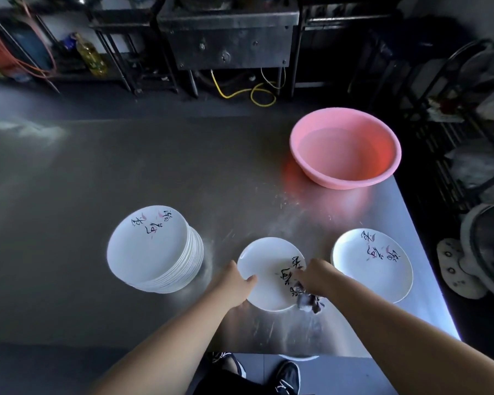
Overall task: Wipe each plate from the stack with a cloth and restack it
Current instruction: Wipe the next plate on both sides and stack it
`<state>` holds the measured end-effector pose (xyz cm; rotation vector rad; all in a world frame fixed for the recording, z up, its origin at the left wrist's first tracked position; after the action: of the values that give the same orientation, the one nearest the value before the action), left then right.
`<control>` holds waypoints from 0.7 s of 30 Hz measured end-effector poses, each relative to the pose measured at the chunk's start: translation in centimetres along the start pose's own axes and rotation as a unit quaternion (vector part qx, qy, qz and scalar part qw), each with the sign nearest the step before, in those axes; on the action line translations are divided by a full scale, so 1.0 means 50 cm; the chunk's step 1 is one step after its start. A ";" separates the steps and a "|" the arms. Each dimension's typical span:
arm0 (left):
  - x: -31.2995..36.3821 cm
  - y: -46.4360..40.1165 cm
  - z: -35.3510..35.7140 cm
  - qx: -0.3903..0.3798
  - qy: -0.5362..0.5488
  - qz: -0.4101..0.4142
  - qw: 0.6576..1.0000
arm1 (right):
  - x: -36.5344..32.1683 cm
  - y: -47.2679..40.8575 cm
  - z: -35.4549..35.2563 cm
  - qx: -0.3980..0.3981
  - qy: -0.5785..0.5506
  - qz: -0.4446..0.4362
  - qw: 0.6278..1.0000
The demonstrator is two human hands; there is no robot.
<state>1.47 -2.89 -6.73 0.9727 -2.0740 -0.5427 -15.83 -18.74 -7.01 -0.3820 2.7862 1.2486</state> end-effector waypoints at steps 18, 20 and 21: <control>0.132 0.122 -0.128 0.043 0.602 0.146 0.783 | 0.018 0.206 -0.155 0.285 -0.370 -0.271 0.841; 0.148 0.146 -0.142 0.009 0.607 0.169 0.776 | 0.028 0.204 -0.172 0.342 -0.312 -0.254 0.849; 0.153 0.155 -0.146 0.001 0.607 0.176 0.775 | 0.032 0.205 -0.182 0.375 -0.299 -0.244 0.843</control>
<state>0.51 -4.50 6.25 0.5979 -0.9878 0.2863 -19.56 -19.27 6.28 -0.4759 2.1702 0.0778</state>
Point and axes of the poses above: each hand's wrist, its own y-axis away from the middle knuckle, its own z-axis out of the palm, x = y × z, the point moved 1 cm from there along -y, towards the middle knuckle, and after that the axes turned 4 degrees about z, right-handed, at the moved point
